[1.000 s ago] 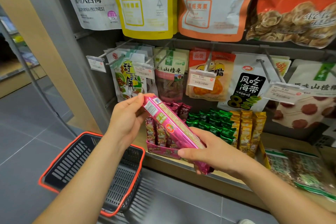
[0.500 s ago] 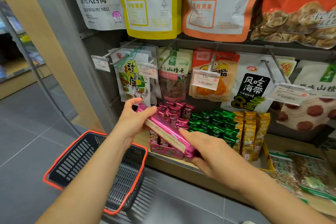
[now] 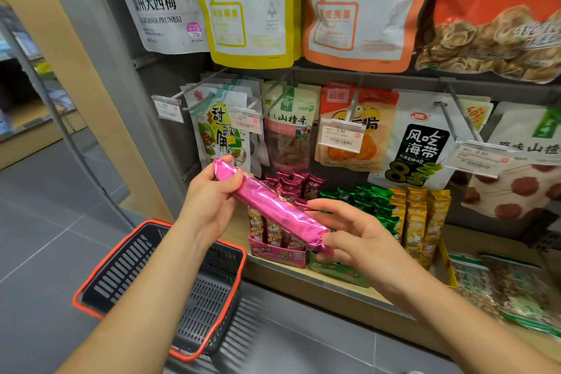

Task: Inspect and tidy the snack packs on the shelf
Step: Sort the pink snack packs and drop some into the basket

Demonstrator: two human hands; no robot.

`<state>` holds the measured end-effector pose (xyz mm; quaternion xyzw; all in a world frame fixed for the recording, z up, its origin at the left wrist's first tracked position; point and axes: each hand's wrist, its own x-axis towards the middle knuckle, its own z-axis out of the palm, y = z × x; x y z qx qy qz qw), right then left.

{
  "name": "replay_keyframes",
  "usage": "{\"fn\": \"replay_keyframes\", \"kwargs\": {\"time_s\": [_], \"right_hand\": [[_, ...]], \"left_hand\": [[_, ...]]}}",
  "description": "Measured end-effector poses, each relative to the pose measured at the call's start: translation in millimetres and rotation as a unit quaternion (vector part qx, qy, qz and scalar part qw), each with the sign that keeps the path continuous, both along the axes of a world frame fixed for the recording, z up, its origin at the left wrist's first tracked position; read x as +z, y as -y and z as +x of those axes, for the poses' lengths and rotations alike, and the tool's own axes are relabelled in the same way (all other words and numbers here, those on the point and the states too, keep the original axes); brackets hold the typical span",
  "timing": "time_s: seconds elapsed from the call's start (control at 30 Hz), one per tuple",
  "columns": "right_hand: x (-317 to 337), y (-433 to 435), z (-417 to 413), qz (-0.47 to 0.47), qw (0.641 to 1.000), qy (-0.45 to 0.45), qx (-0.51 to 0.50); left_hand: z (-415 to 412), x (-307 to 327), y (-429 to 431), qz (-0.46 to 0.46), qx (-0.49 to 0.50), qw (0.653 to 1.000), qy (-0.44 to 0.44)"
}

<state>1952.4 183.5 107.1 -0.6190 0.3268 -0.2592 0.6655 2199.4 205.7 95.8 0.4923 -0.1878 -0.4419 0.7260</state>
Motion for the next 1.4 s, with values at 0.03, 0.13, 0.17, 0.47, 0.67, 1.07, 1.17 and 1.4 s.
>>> {"fn": "replay_keyframes", "kwargs": {"time_s": [0.03,0.13,0.17,0.47,0.67,1.07,1.17,1.4], "right_hand": [[-2,1,0,0.015,1.0,-0.001,-0.005],[-7,4,-2,0.007,0.999,-0.031,-0.008],[-9,5,-2,0.002,0.999,-0.04,-0.007],[-14,8,-5,-0.122,0.985,-0.12,-0.024],[-21,10,-4,-0.269,0.945,-0.184,0.004],[-32,16,4,-0.203,0.961,-0.186,0.02],[-37,24,5,-0.214,0.952,-0.217,0.01],[-45,39,17,-0.301,0.909,-0.288,0.03]], "left_hand": [[0,0,0,-0.009,-0.003,1.0,-0.004],[2,0,-1,-0.028,-0.019,0.999,-0.015],[2,-1,-1,-0.032,-0.024,0.999,-0.018],[2,-4,-2,0.138,-0.023,0.96,0.241],[3,-1,-5,0.116,-0.004,0.973,0.199],[-11,5,-8,0.027,-0.026,0.989,0.14],[-9,15,-13,0.034,-0.066,0.977,0.2],[-13,34,-16,0.008,-0.074,0.932,0.355]]}}
